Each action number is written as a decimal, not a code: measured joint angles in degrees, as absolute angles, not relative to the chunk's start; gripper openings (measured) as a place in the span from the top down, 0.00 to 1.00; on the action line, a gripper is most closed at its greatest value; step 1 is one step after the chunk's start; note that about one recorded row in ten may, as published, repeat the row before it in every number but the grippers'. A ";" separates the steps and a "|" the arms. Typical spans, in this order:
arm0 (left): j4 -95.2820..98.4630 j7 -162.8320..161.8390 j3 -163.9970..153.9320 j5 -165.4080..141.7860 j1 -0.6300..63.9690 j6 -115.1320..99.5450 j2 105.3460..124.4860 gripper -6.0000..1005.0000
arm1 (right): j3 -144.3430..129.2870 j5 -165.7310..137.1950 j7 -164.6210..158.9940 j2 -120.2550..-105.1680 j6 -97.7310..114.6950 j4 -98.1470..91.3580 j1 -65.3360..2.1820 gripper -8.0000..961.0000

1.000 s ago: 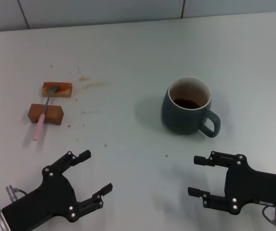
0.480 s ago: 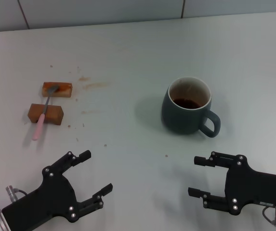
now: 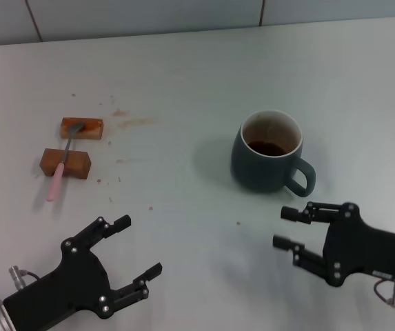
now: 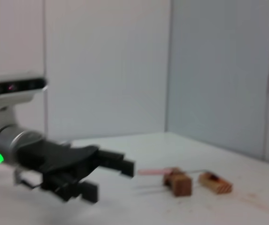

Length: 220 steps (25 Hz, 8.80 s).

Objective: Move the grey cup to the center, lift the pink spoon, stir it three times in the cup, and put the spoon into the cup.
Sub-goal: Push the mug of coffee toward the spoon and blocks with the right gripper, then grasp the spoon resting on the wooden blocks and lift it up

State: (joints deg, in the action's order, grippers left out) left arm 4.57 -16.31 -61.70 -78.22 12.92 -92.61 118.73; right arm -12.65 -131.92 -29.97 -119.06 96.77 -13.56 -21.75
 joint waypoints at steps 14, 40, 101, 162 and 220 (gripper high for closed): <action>4.68 -16.21 -61.64 -78.23 13.10 -93.55 118.84 0.18 | -12.66 -105.25 -15.94 -119.35 92.85 -9.71 -17.41 0.85; 4.48 -16.52 -60.26 -78.03 13.44 -94.39 118.82 0.18 | -14.24 -106.44 0.35 -119.35 71.35 -1.04 -26.01 0.93; 3.08 -15.84 -58.00 -78.05 13.45 -95.84 119.00 0.18 | -21.65 -125.53 -34.14 -118.92 97.25 -17.87 -16.24 0.91; -7.99 -66.78 -17.69 -76.46 11.87 -98.86 118.48 0.19 | -20.21 -128.28 -34.31 -119.09 95.98 -19.05 -17.48 0.26; -18.44 -84.35 -18.33 -77.25 14.39 -80.09 119.00 0.21 | -20.30 -128.67 -36.04 -118.96 97.13 -21.97 -18.10 0.26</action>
